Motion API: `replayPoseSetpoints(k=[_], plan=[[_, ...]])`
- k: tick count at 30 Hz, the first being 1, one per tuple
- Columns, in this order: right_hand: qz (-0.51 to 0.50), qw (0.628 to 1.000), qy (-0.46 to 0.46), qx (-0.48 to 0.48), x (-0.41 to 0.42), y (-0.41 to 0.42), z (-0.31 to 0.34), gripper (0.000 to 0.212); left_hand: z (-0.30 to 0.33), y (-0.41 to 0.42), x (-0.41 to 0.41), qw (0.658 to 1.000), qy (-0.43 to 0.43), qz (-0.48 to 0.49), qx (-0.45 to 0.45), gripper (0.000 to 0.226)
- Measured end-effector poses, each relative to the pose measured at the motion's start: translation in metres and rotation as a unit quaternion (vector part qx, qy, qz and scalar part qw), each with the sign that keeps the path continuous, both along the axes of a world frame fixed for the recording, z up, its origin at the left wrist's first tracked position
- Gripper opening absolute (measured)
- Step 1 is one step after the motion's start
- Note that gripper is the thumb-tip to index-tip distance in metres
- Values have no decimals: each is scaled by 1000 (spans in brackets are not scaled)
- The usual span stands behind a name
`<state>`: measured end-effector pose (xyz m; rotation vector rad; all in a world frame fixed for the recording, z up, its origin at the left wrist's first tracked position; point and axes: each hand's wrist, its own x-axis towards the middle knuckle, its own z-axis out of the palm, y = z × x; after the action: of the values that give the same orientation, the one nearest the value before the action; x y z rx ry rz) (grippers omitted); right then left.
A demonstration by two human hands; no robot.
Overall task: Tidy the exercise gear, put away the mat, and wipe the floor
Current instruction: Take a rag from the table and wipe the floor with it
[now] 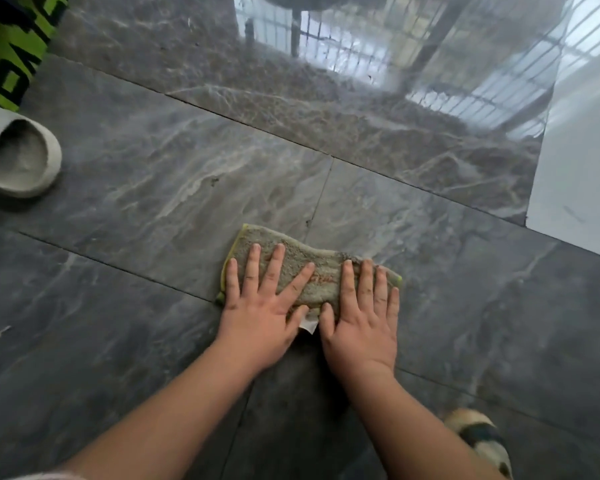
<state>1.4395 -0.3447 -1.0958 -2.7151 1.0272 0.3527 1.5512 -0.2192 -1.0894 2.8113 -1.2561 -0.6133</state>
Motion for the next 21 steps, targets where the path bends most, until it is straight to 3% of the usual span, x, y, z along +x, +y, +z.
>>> replayPoseSetpoints(k=[14, 21], plan=[[9, 1000, 11, -14, 99, -210, 7, 70, 0, -223, 111, 1000, 1, -20, 10, 65], [20, 999, 32, -8, 119, -234, 9, 72, 3, -248, 141, 998, 8, -61, 20, 66]])
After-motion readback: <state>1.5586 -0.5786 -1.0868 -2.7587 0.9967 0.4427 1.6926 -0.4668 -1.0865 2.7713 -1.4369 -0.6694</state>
